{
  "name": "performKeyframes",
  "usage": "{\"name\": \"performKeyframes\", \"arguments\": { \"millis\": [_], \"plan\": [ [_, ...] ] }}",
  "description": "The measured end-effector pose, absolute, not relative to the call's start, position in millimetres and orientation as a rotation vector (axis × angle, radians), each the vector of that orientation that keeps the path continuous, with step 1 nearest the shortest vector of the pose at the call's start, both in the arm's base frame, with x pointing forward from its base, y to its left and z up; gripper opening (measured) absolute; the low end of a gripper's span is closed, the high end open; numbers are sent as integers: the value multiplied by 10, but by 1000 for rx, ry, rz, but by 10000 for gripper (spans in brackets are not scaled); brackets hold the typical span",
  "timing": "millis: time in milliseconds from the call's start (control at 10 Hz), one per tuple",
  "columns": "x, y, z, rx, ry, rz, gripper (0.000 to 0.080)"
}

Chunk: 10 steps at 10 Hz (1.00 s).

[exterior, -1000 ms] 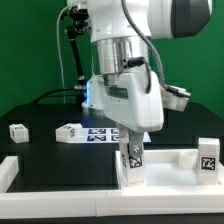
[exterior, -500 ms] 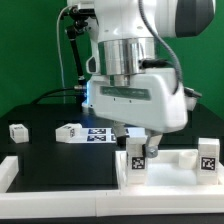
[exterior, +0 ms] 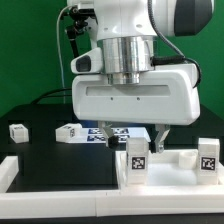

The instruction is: Assemble square table

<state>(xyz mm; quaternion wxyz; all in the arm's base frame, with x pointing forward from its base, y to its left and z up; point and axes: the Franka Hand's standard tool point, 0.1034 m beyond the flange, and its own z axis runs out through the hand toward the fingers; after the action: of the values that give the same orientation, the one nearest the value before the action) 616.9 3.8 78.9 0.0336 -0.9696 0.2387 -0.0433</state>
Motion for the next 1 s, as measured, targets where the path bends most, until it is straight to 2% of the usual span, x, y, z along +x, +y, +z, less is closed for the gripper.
{"name": "performKeyframes", "arguments": {
  "millis": [200,500,700,800,900,1000],
  "plan": [
    [6241,131,805,-3091,214,-165,649],
    [6230,148,774,-3096,123,-160,649],
    [6230,149,773,-3090,180,-159,404],
    [6228,112,773,-3076,325,-156,404],
    [6224,89,768,-3064,420,-152,295],
    [6224,85,768,-3041,542,-150,295]
  ]
}}
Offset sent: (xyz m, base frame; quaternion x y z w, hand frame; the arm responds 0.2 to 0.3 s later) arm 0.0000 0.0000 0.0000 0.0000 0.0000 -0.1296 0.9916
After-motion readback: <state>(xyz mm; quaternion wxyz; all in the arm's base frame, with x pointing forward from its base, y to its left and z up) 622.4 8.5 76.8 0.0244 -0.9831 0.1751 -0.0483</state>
